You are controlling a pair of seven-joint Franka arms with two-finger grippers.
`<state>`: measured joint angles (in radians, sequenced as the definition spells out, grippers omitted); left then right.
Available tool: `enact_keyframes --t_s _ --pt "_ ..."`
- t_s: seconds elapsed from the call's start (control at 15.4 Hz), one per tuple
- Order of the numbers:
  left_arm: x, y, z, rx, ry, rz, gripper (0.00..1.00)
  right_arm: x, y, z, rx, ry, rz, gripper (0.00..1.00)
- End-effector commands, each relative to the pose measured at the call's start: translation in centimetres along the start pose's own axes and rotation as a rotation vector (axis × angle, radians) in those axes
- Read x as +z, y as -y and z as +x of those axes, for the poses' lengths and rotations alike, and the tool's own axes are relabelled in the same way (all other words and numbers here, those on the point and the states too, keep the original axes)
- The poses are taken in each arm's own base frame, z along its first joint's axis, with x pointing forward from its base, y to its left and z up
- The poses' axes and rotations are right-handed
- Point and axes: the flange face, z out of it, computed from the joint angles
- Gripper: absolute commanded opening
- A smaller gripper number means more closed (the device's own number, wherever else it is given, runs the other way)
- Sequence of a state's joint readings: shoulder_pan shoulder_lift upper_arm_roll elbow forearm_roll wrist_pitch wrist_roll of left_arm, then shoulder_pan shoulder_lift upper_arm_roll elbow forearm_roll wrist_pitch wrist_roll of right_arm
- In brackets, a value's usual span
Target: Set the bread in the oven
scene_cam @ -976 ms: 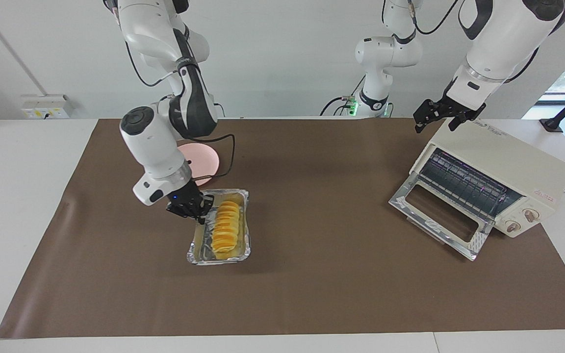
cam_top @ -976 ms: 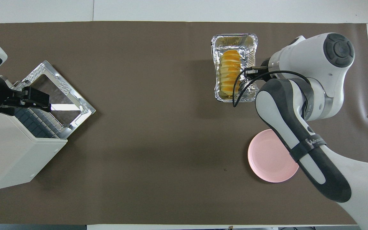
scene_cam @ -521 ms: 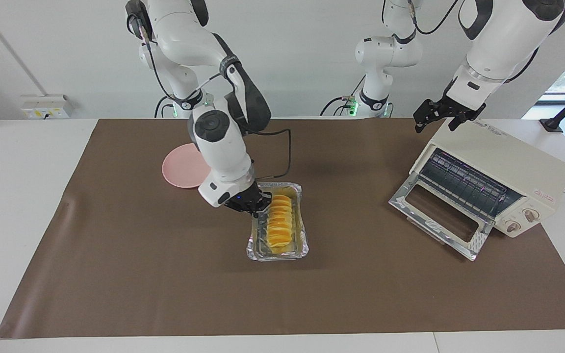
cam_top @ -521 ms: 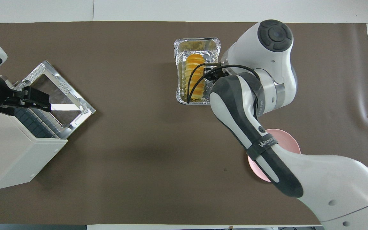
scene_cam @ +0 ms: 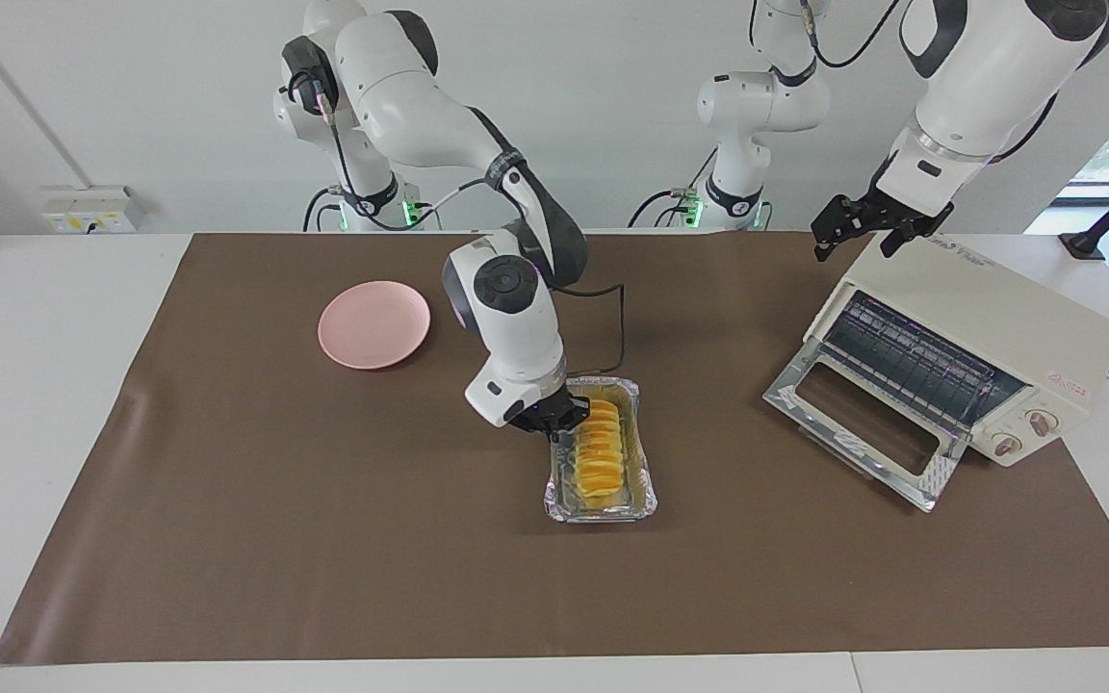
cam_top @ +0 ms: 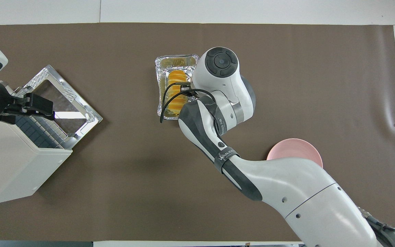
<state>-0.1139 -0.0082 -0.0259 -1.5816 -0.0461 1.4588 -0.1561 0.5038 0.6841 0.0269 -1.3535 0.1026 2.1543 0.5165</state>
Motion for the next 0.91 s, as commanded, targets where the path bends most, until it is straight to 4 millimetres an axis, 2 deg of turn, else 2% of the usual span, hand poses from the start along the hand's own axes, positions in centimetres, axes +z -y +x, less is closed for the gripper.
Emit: enact_keyframes --t_s 0.0,0.2,0.39,0.52,0.59,0.65,0.72,0.85 --pt "-0.3 0.2 -0.5 0.006 -0.002 -0.003 1.00 0.6 1.4 0.1 0.004 -0.050 -0.012 0.00" --pt "-0.3 0.2 -0.5 0.005 -0.002 -0.005 1.00 1.1 1.5 -0.1 0.006 -0.049 -0.019 0.00" --pt "-0.2 0.3 -0.5 0.005 0.004 -0.003 1.00 1.0 1.4 -0.1 -0.001 -0.050 -0.032 0.21" --pt "-0.4 0.5 -0.6 0.000 0.004 -0.003 1.00 1.0 1.2 0.0 -0.001 -0.050 -0.036 0.57" --pt "-0.8 0.5 -0.9 0.001 -0.007 -0.006 1.00 1.0 1.2 0.0 -0.002 -0.047 -0.041 0.68" --pt "-0.7 0.5 -1.0 -0.001 -0.002 -0.005 1.00 0.6 0.3 0.5 0.009 -0.040 -0.053 0.82" --pt "-0.6 0.5 -1.0 0.008 -0.001 -0.005 1.00 -0.4 -0.5 0.7 0.018 -0.016 -0.073 0.99" --pt "-0.9 -0.1 -0.8 0.013 -0.022 -0.005 1.00 -6.1 -3.2 2.3 0.051 0.007 -0.089 1.00"
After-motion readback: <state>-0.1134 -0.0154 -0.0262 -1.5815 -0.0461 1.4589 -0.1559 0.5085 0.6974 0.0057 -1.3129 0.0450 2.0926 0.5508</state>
